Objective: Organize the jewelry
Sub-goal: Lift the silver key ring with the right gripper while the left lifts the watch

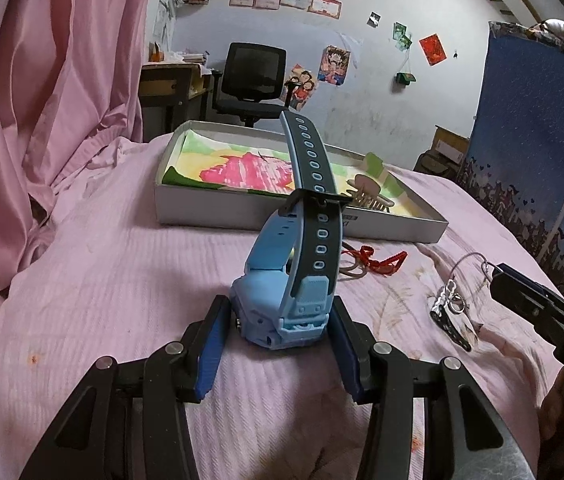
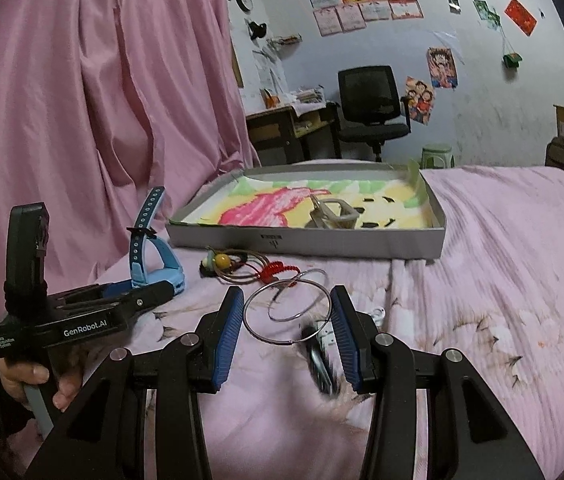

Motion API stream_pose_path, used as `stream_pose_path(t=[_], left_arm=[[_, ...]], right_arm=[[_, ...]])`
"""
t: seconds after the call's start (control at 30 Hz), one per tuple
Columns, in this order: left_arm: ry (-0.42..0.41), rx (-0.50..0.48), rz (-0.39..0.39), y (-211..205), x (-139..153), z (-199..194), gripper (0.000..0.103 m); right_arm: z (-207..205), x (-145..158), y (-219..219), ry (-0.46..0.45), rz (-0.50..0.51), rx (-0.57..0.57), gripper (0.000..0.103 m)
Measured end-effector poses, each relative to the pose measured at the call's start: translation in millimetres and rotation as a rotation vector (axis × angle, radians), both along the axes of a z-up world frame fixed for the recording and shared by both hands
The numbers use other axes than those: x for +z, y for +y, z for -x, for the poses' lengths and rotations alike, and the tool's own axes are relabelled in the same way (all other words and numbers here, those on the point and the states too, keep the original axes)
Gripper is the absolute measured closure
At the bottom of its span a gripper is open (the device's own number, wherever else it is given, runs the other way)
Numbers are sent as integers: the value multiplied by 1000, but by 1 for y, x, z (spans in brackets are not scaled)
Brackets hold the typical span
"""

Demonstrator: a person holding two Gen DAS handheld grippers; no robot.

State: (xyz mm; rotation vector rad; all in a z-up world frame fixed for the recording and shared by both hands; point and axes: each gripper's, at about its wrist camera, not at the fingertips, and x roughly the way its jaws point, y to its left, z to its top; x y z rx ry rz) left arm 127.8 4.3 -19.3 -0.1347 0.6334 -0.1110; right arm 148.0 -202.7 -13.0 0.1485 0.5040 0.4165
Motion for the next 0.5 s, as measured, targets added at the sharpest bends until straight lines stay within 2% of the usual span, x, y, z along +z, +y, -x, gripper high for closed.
stream_pose_path(t=[0.17,0.5], left_arm=[[-28,5,6,1,3,6,57],[-144,23,-10,0,22,21,57]], right_arm=[[2,2,0,-22,-6,2,63],[2,12,0,-70,-16,7,63]])
